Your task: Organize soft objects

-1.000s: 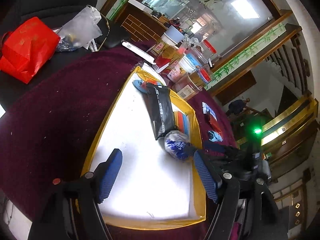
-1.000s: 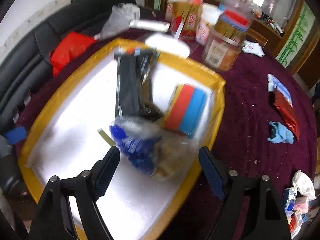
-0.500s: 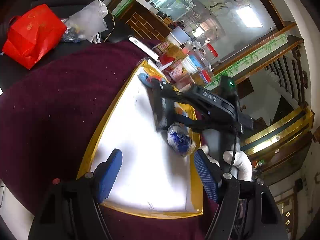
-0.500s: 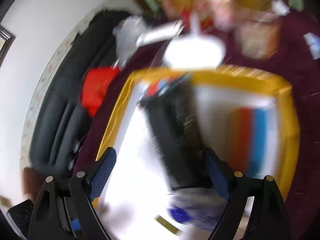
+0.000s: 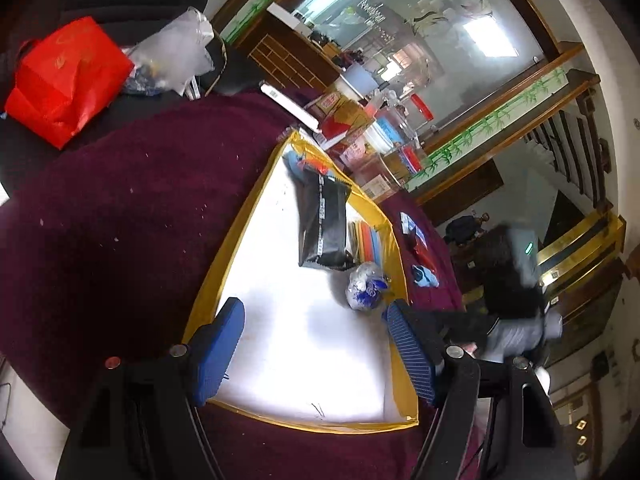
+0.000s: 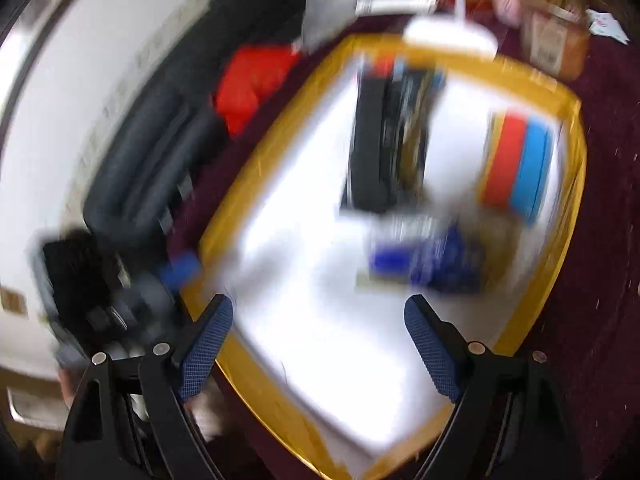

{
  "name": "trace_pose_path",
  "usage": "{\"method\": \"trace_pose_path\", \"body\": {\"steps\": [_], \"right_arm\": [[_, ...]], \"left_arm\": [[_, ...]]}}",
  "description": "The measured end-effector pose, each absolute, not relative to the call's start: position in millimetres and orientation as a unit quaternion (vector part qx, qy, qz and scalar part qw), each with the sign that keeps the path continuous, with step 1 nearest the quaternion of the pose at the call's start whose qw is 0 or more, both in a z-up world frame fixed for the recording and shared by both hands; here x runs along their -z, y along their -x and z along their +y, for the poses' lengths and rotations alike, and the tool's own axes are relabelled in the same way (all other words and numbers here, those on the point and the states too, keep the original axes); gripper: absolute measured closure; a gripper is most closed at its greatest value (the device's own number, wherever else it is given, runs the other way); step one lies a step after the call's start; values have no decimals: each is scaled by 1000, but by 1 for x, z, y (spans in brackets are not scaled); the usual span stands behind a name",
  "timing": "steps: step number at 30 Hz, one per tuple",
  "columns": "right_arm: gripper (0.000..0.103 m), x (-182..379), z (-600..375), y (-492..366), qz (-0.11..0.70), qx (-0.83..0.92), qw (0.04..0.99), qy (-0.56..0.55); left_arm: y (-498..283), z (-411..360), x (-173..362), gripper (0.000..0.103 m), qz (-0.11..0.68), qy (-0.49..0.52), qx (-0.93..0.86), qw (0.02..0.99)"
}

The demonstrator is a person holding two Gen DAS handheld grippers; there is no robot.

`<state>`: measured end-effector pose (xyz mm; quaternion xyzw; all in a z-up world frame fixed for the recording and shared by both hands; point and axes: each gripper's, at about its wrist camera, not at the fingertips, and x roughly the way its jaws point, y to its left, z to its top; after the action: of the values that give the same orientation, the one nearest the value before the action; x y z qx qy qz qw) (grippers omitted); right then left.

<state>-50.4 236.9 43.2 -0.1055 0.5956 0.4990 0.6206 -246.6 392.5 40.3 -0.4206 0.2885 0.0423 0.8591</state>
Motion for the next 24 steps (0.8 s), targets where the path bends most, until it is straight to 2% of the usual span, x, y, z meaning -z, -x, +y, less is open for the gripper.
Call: {"method": "trace_pose_path", "body": {"steps": [4,9,16,19,20,21,24], "right_arm": [[15,-20,249,61,592,-448,644,183],[15,-33,266,22,534,-426,722,112],[15,-63,250,-6,500,-435,748,35],[16,-86,212,16,445,-430,784,52],[13,-96,191,26,412,-418,808,59],[3,-103,174,32,383,-405,828,65],[0,-118,119,49,287,-350,888,81]], "left_arm": [[249,390,-40,26,294,421,-44,857],[252,380,-46,26,298,412,-43,860],[245,365,-48,26,311,395,-38,864],[238,357,-48,26,319,380,-36,867],[235,354,-49,26,322,375,-36,869],[231,350,-49,26,327,367,-35,870],[219,333,-49,26,342,347,-29,873]]}}
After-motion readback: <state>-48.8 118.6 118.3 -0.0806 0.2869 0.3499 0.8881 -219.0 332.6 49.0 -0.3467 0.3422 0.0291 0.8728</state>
